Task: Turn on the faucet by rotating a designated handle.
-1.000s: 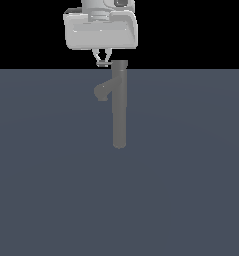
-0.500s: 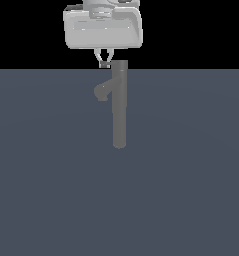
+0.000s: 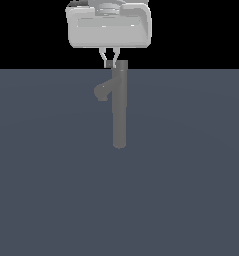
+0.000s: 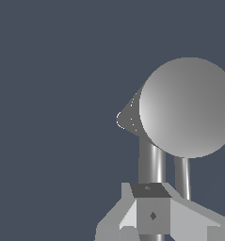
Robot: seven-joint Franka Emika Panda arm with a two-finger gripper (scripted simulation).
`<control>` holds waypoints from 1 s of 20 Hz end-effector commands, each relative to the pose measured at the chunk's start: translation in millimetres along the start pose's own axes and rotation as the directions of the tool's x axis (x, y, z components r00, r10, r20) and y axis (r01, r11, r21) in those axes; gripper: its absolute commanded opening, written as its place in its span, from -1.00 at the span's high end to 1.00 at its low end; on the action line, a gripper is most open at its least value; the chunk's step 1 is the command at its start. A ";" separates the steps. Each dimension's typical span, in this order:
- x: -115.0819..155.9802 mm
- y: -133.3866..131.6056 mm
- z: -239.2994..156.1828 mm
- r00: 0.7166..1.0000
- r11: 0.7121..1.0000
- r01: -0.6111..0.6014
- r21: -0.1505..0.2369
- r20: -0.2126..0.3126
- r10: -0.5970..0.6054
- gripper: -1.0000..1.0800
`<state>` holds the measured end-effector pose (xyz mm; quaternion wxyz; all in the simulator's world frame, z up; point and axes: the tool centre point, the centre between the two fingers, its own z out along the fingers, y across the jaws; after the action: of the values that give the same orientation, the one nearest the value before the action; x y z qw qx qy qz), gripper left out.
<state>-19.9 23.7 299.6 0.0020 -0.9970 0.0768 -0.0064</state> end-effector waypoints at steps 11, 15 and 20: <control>12.3 58.3 -1.1 1.000 1.000 -0.020 -0.005 0.011 0.020 1.00; 4.3 30.7 -1.0 0.999 1.000 0.028 0.002 0.027 -0.028 1.00; 22.4 45.3 -0.7 1.000 1.000 0.012 0.000 0.022 -0.012 1.00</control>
<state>-16.8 -14.1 300.6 0.0040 -0.9978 0.0654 0.0127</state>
